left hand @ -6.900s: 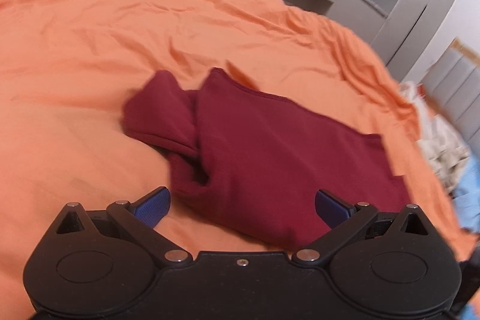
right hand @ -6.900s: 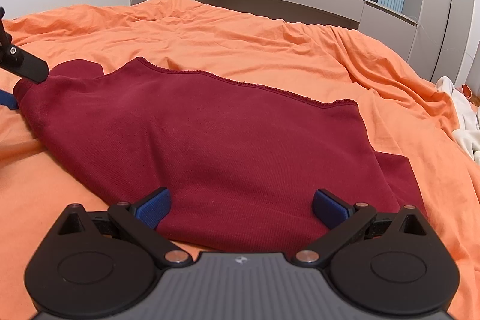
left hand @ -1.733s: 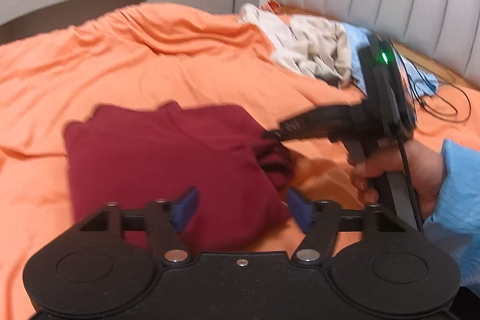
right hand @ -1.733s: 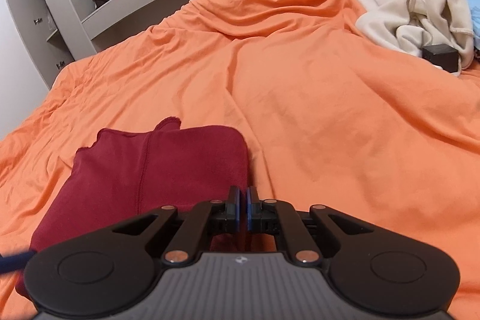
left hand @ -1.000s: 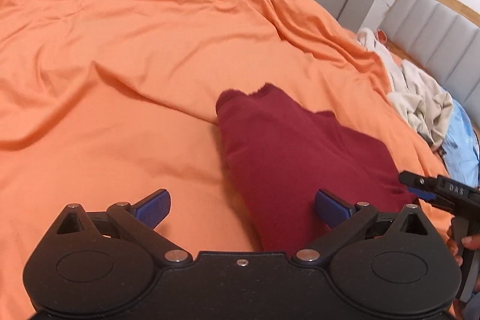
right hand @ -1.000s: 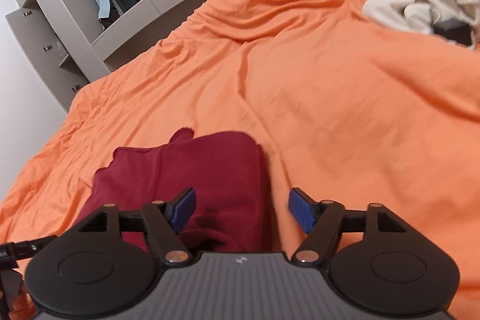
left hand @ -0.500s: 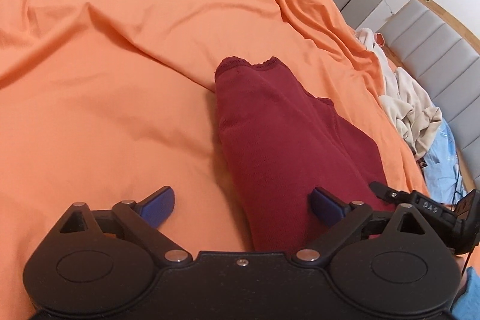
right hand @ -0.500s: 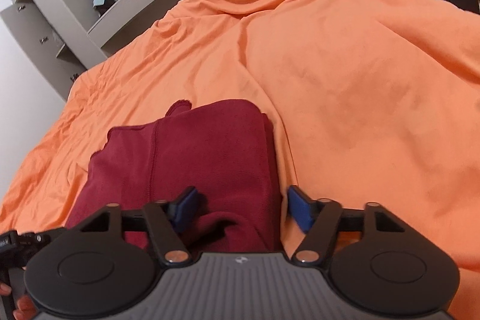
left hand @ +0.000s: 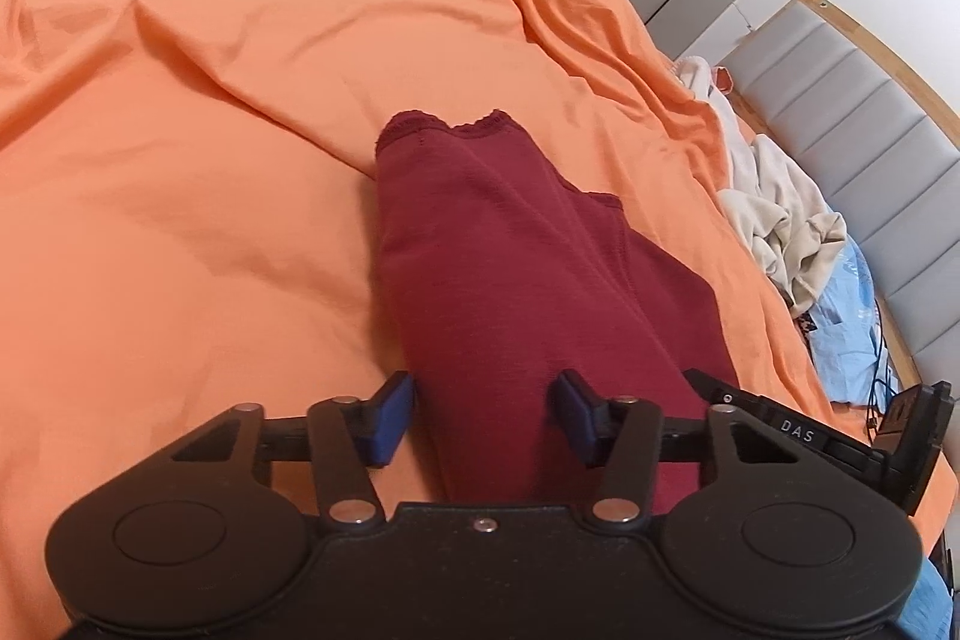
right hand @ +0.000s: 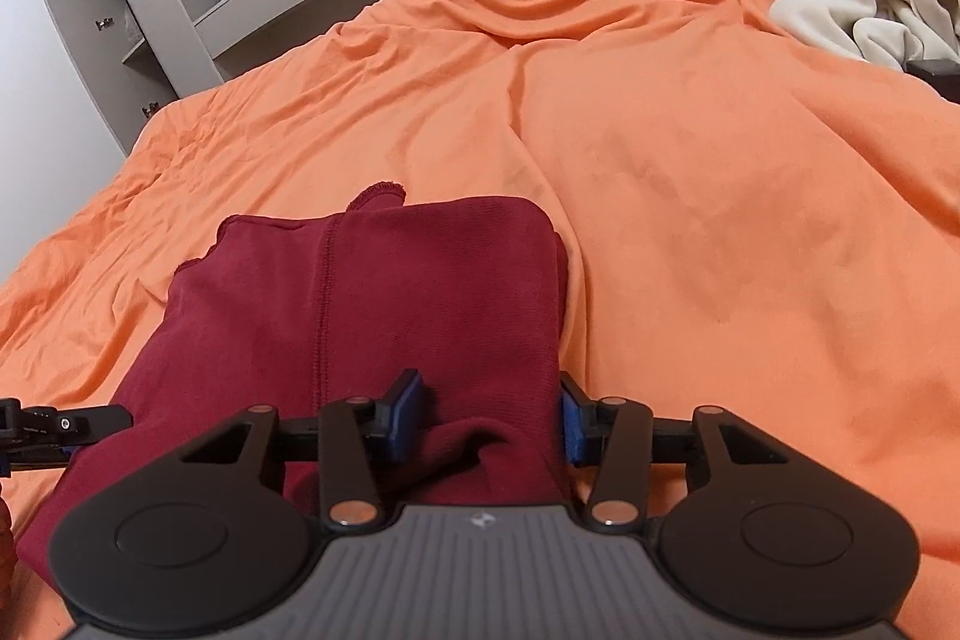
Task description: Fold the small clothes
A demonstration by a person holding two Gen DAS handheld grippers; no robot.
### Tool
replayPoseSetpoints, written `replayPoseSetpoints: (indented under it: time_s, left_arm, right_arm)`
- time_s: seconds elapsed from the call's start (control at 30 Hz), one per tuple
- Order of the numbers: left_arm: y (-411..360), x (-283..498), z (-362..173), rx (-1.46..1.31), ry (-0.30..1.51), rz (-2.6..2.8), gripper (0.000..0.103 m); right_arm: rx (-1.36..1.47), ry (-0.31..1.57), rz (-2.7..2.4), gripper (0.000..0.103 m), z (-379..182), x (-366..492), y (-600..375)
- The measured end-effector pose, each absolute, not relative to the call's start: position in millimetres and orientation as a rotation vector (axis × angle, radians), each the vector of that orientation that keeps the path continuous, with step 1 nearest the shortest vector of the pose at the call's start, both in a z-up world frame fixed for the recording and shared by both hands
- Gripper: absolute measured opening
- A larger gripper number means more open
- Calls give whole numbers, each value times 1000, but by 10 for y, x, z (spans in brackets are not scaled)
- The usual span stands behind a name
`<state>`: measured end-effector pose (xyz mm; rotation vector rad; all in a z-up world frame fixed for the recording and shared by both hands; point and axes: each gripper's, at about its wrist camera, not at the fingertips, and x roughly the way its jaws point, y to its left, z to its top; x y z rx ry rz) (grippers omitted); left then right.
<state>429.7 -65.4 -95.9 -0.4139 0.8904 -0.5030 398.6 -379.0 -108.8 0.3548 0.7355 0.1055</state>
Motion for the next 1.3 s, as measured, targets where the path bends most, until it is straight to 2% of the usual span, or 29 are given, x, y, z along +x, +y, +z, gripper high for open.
replayPoseSetpoints:
  time_s: [0.13,0.27,0.47,0.8,1.07,1.3]
  left_arm:
    - [-667,4299,-950,-408,886,-505,46]
    - [-668,4287,-933,-402,877,-508,39]
    - [-690,4245,-875,-361,851,-503,32]
    - [-704,4157,-723,-317,802,-508,26]
    - [-674,4071,-640,-305,781,-512,25]
    - [-644,4018,-552,-308,772,-504,25]
  right_arm:
    - [338,727,103,48,-1080,3974,-3785]
    - [263,696,78,35,-1032,3927,-3697]
    - [34,612,54,26,-901,3820,-3430]
    - [-271,485,24,20,-745,3615,-2962]
    - [-486,370,53,19,-672,3415,-2508]
    - [-482,352,59,19,-628,3406,-2432]
